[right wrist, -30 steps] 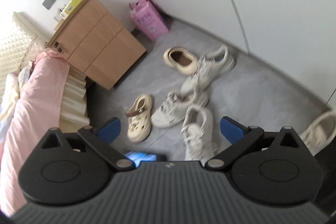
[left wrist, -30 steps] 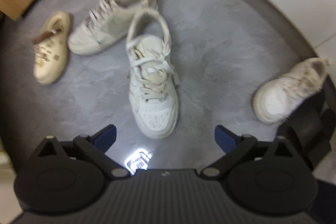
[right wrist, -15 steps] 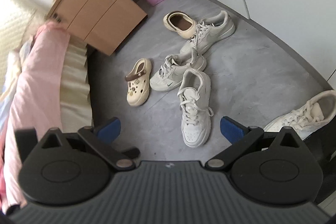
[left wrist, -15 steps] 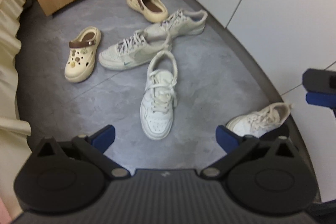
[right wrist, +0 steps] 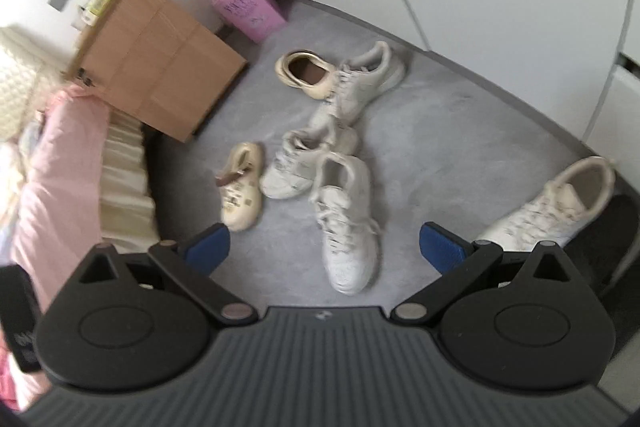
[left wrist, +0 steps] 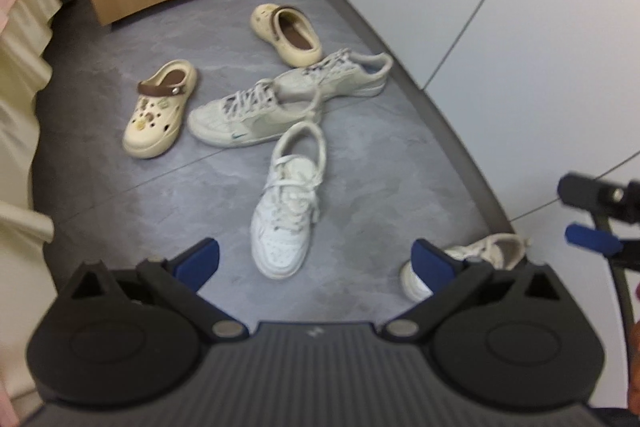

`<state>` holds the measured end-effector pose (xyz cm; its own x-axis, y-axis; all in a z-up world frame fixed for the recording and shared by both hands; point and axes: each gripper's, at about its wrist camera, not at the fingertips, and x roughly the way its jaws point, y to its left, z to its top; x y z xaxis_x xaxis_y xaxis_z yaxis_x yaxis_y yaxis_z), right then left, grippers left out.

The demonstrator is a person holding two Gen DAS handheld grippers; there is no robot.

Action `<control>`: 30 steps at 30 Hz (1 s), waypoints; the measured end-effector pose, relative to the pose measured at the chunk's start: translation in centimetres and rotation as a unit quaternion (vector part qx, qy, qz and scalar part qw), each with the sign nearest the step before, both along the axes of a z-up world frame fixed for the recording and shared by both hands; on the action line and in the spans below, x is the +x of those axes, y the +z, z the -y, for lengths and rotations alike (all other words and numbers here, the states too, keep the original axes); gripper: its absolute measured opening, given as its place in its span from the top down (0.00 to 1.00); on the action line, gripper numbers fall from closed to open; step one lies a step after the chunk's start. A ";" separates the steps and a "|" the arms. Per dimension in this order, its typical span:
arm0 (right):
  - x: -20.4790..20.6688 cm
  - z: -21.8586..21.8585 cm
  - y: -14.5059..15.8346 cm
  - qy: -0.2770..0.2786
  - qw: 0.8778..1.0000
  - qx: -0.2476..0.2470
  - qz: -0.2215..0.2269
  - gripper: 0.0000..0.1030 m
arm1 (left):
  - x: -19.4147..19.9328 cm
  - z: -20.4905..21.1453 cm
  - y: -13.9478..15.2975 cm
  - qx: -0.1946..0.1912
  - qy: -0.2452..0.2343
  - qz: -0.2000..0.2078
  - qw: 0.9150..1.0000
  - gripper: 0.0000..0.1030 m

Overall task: Organize scattered shoes
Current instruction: 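Carry the white sneaker with the left gripper and set it down, then lower the right gripper onto the white sneaker and grasp its heel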

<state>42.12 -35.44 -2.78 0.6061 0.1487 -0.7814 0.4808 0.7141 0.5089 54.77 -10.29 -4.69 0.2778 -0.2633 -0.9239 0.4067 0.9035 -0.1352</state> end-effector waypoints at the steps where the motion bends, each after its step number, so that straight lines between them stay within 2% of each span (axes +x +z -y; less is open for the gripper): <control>1: 0.1 -0.2 -0.1 0.000 1.000 -0.008 -0.007 0.00 | -0.1 0.0 0.0 0.002 0.000 0.001 1.000 0.00; 8: -0.1 -1.0 0.3 -0.010 1.000 -0.025 -0.012 0.00 | -1.8 -0.6 0.8 0.007 -0.014 0.019 1.000 0.00; 12: -1.2 -1.4 1.0 -0.042 0.997 -0.060 -0.009 0.00 | -2.2 -1.2 1.5 0.013 -0.007 0.034 0.999 0.00; 14: -1.8 -1.2 1.0 -0.049 0.998 -0.048 0.002 0.00 | -2.3 -1.4 2.0 0.018 -0.003 0.046 0.999 0.00; 17: -2.3 -1.1 0.8 -0.050 0.998 -0.039 -0.003 0.00 | -2.8 -1.2 2.5 0.050 0.005 0.078 0.996 0.00; 20: -2.6 -1.5 0.9 -0.041 0.997 -0.062 -0.015 0.00 | -3.3 -0.9 2.7 0.057 0.002 0.086 0.995 0.00; 23: -2.8 -2.0 1.3 -0.023 0.997 -0.071 -0.006 0.00 | -3.9 -0.5 3.2 0.059 -0.004 0.097 0.994 0.00; 25: -3.1 -1.9 1.5 -0.027 0.998 -0.059 0.013 0.00 | -4.2 -0.5 4.0 0.046 0.001 0.085 0.995 0.00; 27: -3.5 -1.3 1.7 -0.045 0.998 -0.037 0.031 0.00 | -4.5 -0.9 5.8 0.017 0.015 0.078 0.997 0.00; 28: -3.7 -1.0 1.8 -0.054 0.997 -0.026 0.041 0.00 | -4.7 -1.1 6.7 0.014 0.024 0.085 0.996 0.00; 30: -4.3 0.5 1.8 -0.082 0.994 0.004 0.067 0.00 | -4.9 -1.4 8.3 0.035 0.044 0.115 0.992 0.00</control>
